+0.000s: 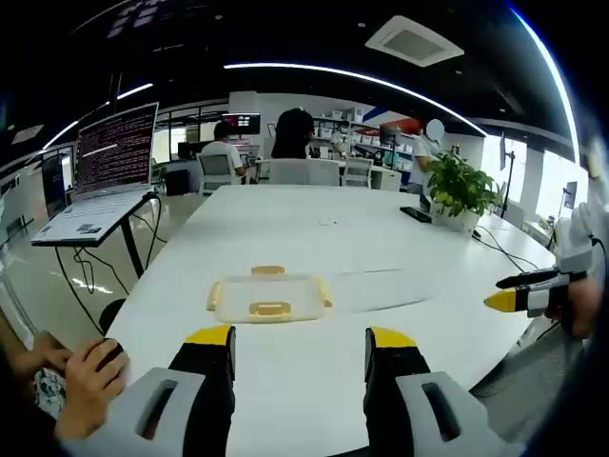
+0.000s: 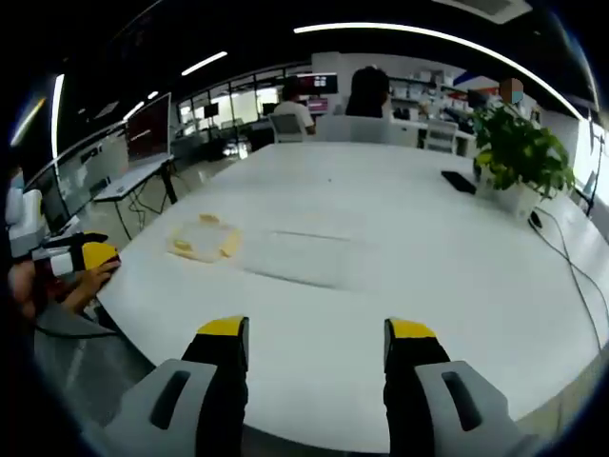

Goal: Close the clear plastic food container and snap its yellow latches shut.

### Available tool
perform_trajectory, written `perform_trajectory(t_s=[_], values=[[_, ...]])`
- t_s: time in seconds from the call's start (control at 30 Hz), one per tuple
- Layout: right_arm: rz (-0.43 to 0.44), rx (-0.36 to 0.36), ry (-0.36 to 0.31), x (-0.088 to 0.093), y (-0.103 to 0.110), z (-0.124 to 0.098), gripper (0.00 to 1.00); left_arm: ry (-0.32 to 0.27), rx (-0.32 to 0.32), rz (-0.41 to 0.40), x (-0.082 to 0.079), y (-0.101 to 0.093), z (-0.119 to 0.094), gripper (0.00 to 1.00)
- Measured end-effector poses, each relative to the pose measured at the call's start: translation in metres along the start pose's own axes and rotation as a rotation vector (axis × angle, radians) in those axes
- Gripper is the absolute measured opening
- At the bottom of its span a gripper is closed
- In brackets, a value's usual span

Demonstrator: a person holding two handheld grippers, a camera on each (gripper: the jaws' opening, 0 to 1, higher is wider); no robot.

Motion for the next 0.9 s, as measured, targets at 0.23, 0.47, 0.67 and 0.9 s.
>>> perform_trajectory(t_s=[0.23, 0.47, 0.67, 0.9], values=[[0.0, -0.002, 0.002, 0.0002, 0.0006, 0.0, 0.54, 0.0, 0.001, 0.002, -0.0001, -0.0005, 0.0001, 0.49], [0.0, -0.002, 0.003, 0.0004, 0.0007, -0.0003, 0.53, 0.001, 0.002, 0.003, 0.0001, -0.0007, 0.0, 0.49], [-0.001, -0.003, 0.004, 0.0007, 0.0007, -0.0002, 0.53, 0.001, 0.002, 0.004, -0.0001, -0.0008, 0.0001, 0.49], [-0.003, -0.004, 0.006, 0.0011, 0.0004, 0.0, 0.53, 0.0, 0.001, 0.002, 0.0, -0.0009, 0.0002, 0.49]])
Point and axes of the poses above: the point that each gripper's makers call its tool centre point, and the gripper's own axes: z roughly forward along the fingers, y roughly to its left, x roughly out of its underside, the point moved 3 cm from there along -z, roughly backward along the fingers, and after that the axes turned 15 degrees about -y, right-handed, at the moved point
